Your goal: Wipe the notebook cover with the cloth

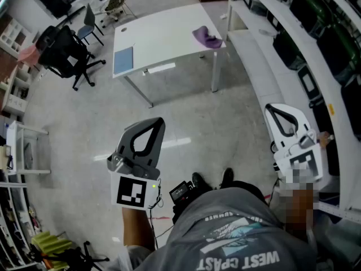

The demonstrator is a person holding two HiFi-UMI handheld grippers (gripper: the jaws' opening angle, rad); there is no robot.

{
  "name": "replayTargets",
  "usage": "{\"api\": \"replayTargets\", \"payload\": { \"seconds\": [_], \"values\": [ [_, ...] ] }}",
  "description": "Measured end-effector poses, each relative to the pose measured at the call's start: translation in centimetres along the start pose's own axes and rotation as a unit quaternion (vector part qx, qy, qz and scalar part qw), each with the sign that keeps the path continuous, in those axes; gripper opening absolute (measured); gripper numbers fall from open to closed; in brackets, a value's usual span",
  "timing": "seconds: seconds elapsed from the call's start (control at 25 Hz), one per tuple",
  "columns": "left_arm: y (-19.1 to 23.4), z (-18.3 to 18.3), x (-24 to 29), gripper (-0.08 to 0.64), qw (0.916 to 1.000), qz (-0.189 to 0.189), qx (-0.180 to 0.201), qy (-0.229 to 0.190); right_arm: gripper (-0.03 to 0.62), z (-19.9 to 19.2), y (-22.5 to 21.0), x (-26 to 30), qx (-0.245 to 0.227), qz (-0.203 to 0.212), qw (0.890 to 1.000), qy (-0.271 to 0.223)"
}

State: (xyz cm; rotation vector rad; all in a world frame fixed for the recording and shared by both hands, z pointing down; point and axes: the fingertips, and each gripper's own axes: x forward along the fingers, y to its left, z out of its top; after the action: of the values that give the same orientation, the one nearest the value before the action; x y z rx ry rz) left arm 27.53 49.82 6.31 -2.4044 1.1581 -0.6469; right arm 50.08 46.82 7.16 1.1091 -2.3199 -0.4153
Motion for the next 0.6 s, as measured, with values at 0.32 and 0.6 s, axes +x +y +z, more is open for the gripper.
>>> {"api": "replayTargets", "payload": {
  "seconds": [0.32,0.6],
  "values": [
    [0.9,-0.7,0.2,0.003,1.0000,-0.003,0.000,-0.003,0.029,0.3,0.1,0.9,0.003,-0.003,1.000,0.005],
    [1.8,-2.1,0.3,0.003,1.0000,-0.003,-0.002,-0.002,0.029,0.7,0.9,2.1,0.002,-0.002,1.000,0.008]
  ]
}}
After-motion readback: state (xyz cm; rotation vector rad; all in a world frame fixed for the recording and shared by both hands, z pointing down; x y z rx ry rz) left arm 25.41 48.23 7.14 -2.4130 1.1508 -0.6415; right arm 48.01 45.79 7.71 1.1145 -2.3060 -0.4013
